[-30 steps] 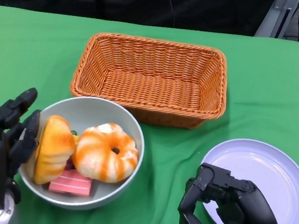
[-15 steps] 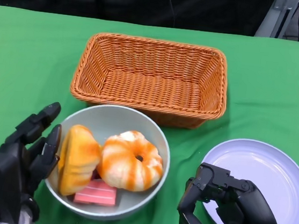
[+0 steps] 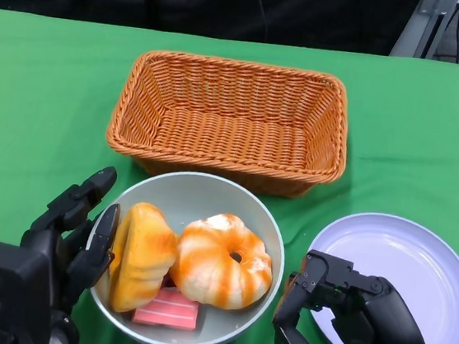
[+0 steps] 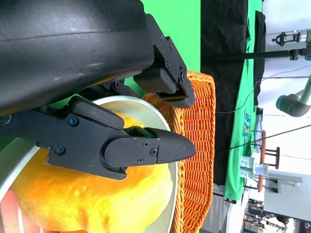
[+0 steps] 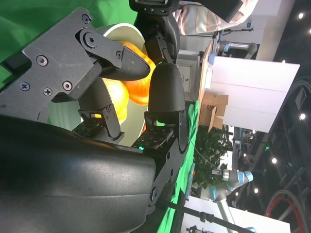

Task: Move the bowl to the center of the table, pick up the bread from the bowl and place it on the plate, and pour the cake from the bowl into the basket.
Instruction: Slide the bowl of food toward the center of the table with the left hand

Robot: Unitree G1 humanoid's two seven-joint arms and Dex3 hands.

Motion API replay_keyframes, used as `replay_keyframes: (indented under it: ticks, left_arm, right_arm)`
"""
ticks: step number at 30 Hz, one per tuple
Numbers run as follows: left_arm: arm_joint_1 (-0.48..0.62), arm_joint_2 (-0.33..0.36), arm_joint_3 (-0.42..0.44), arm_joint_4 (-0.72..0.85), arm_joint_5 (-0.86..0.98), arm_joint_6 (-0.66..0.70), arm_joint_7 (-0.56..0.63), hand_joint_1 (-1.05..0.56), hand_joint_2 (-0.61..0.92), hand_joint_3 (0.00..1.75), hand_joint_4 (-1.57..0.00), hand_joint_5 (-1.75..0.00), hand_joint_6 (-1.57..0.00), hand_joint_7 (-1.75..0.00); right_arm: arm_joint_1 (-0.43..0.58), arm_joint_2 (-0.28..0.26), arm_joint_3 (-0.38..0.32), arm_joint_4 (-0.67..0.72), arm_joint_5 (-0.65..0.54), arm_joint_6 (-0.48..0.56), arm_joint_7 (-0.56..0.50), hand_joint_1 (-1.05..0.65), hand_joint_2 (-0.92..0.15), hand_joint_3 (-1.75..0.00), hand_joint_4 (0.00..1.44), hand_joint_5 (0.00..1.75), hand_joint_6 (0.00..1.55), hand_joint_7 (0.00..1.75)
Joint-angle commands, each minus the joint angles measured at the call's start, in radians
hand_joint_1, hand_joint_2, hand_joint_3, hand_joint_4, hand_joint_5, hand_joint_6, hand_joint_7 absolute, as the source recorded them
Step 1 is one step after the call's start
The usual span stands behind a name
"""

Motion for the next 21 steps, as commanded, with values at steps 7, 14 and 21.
replay_keyframes:
  ticks: [7, 14, 21]
  left_arm:
    - [0.004, -0.02, 0.001, 0.002, -0.035, -0.056, -0.056, -0.63, 0.92, 0.4, -0.67, 0.0, -0.68, -0.02]
    - [-0.009, -0.031, 0.021, 0.045, -0.064, -0.135, -0.101, -0.65, 0.92, 0.35, -0.66, 0.0, -0.7, -0.02]
    - [-0.04, -0.019, 0.052, 0.038, -0.04, -0.152, -0.06, -0.59, 0.92, 0.34, -0.71, -0.03, -0.7, -0.02]
  right_arm:
    - [-0.003, -0.002, -0.005, -0.001, 0.015, 0.012, -0.001, -0.15, -0.41, -1.12, 0.79, 1.61, 0.7, 1.37]
    - [-0.007, -0.002, -0.006, 0.004, 0.013, 0.006, 0.001, -0.14, -0.42, -1.12, 0.78, 1.61, 0.69, 1.37]
    - [-0.009, -0.003, -0.007, 0.003, 0.008, 0.006, -0.001, -0.14, -0.41, -1.13, 0.79, 1.61, 0.7, 1.37]
